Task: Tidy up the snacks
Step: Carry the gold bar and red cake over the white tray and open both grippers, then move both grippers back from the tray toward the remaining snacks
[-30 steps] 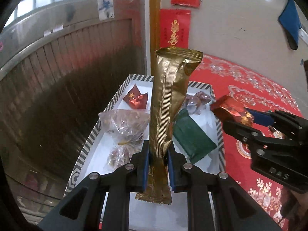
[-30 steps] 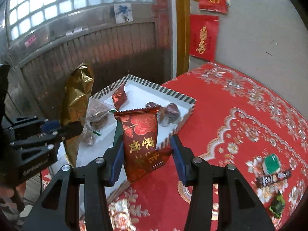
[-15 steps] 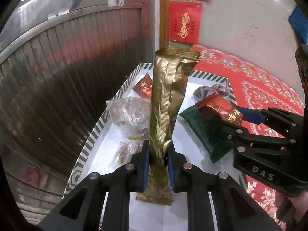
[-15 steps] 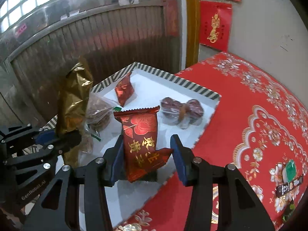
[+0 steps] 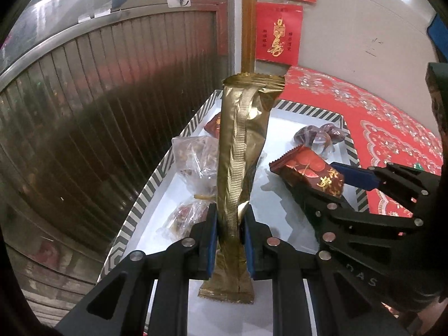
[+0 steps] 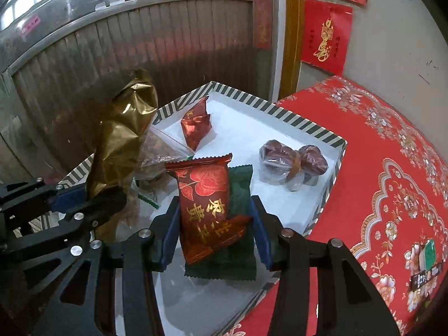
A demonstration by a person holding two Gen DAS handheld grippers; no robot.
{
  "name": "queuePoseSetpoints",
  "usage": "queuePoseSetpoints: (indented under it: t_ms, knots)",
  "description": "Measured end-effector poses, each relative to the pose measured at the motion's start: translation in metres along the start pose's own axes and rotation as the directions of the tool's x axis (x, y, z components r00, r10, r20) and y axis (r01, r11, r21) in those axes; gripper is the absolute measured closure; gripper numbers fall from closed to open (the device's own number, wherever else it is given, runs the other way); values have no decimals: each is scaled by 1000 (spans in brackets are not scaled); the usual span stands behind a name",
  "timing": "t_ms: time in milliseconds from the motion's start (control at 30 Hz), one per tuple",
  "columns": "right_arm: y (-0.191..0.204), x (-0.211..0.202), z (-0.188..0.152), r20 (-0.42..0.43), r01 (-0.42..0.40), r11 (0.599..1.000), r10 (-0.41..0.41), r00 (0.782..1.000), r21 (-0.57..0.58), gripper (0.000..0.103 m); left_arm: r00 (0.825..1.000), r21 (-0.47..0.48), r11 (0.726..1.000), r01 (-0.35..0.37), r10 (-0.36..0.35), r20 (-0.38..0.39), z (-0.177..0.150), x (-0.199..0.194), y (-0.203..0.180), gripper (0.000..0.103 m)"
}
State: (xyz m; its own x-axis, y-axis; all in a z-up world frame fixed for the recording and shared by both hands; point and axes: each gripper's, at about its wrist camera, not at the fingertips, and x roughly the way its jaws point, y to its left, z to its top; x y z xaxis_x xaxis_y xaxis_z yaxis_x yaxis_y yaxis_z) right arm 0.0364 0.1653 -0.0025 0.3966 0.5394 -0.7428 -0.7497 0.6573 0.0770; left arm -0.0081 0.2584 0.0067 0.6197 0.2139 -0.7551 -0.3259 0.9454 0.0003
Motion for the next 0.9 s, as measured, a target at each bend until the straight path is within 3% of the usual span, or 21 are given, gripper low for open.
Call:
queuePoseSetpoints:
  t_ms: [67, 167, 400, 600, 700, 900]
  knots:
    - [-2, -1, 0, 11, -10, 1000, 10, 1000, 9, 55, 1000, -29, 1000, 6, -6, -1, 0, 0, 4, 80]
    - [-8, -3, -2, 13, -44, 998, 43, 999, 47, 53, 1000, -47, 999, -25, 24, -8, 2, 2, 8, 63]
    - [-16, -19, -10, 45, -98, 990, 94, 995, 98, 43, 1000, -77, 997, -23, 24, 7, 2, -8, 12, 44]
    - [-19, -42, -22, 63, -70, 994, 65, 996, 85, 43, 997, -46, 998, -43, 46, 59, 2, -25, 1, 33]
    - [-27, -61, -32, 91, -56, 993, 47, 995, 101, 36, 997, -41, 999, -23, 26, 78, 3, -34, -9, 27]
    - [-48, -96, -51, 119, -6, 992, -10, 993, 130, 33, 994, 2, 1000, -1, 1, 109, 6, -48, -39, 25]
